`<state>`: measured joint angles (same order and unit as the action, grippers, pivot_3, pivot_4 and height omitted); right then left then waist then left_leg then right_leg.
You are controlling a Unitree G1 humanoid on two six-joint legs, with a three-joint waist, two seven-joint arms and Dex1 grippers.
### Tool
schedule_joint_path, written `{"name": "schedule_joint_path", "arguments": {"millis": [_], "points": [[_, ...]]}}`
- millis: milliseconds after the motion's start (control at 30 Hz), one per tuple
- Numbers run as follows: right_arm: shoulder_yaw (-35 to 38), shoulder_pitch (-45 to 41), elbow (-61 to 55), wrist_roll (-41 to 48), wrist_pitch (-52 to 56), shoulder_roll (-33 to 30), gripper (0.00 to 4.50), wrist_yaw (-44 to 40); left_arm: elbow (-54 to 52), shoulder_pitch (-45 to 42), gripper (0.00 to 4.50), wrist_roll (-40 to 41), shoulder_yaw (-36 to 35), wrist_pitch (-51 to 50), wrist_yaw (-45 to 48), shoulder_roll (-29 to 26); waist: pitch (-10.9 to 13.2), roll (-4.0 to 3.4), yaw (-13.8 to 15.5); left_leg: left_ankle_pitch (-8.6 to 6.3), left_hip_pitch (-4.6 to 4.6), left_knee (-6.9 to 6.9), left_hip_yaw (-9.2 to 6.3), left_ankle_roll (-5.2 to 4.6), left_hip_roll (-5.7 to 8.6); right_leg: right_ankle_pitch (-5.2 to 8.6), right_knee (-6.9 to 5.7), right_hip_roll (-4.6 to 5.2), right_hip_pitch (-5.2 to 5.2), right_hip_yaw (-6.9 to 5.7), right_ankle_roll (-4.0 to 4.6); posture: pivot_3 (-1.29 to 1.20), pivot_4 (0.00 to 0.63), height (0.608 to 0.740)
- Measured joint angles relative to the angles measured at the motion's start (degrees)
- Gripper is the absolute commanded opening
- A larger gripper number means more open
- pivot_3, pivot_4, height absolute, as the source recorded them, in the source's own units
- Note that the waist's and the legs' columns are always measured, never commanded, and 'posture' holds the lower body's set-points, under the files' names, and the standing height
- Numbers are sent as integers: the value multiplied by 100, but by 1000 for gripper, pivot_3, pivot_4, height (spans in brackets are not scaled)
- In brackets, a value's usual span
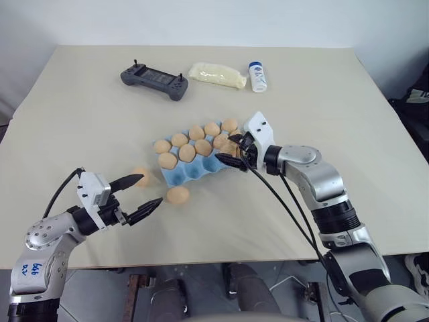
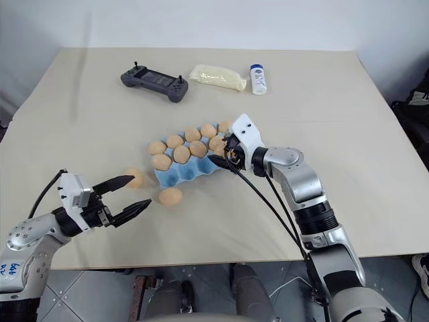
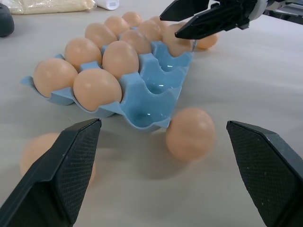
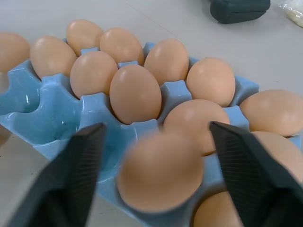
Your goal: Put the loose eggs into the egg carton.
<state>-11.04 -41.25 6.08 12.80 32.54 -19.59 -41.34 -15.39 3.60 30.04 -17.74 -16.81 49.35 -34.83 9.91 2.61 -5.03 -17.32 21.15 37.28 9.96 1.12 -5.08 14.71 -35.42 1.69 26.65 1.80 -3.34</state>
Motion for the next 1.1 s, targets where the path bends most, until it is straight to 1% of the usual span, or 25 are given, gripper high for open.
{"name": "schedule_joint_path", "arguments": {"millis": [200,300,367,467,533,600,633,767,800,900,1033,1100], "points": [[45,-8,-79,5,1,5,4468,5,10,-115,4500,0,11,46,1,20,0,0,2,-1,2,-2,0,3,0,-1,3,0,1,0,-1,0,150,740],[268,55,-432,117,-10,-156,4468,-57,34,-172,4500,0,50,52,10,27,2,-3,13,-3,5,-2,0,5,0,-1,6,-1,3,-3,-3,0,150,740],[556,271,-872,299,-10,-505,4468,-229,51,-209,4500,0,64,62,25,27,2,-2,45,-6,9,-5,2,5,2,-1,10,-1,1,-12,-2,0,150,740],[989,858,-1442,598,13,-1102,4468,-563,74,-228,4500,0,72,68,51,28,1,-2,88,-16,11,-6,2,4,-3,0,27,-1,-2,-11,-1,0,150,740],[1182,1359,-1754,740,24,-1548,4468,-817,98,-277,4500,0,89,81,82,27,2,-3,112,-18,10,-9,1,1,-3,-1,35,-6,-2,-9,-4,0,150,740],[1444,2042,-1980,836,27,-2142,4468,-1152,212,-301,4500,-1,67,105,93,21,2,-3,153,-21,7,-10,1,-1,-2,0,43,-12,-4,-5,-7,0,150,740],[1548,2195,-2001,874,28,-2256,4468,-1206,276,-305,4500,-2,66,106,92,21,2,-3,146,-22,4,-8,3,-2,-4,-1,42,-13,-3,8,-9,0,150,740],[2072,2758,-2169,1014,-15,-2510,4468,-1279,312,-378,4500,-2,85,124,112,18,2,-3,93,-16,-2,1,0,-11,0,1,40,-18,-10,9,-4,0,150,740],[2170,2897,-2169,1020,-32,-2556,4468,-1292,323,-403,4500,-2,88,126,115,18,2,-2,95,-15,-3,4,-2,-13,2,9,40,-17,-12,10,11,0,150,740],[2298,3208,-2140,1022,-133,-2600,4468,-1300,469,-499,4500,-3,90,131,120,16,2,-2,62,-7,-3,6,-1,-26,17,18,40,-16,-14,19,28,0,150,740],[2301,3278,-2093,1023,-177,-2594,4468,-1238,482,-557,4500,-4,94,131,124,17,2,-2,15,0,-3,8,5,-37,33,15,41,-9,-16,30,22,0,150,740],[2272,3124,-1970,1018,-237,-2491,4468,-1131,489,-560,4500,-5,94,132,125,17,2,-2,12,0,-3,12,5,-38,32,15,41,-9,-17,30,22,0,150,740]]}}
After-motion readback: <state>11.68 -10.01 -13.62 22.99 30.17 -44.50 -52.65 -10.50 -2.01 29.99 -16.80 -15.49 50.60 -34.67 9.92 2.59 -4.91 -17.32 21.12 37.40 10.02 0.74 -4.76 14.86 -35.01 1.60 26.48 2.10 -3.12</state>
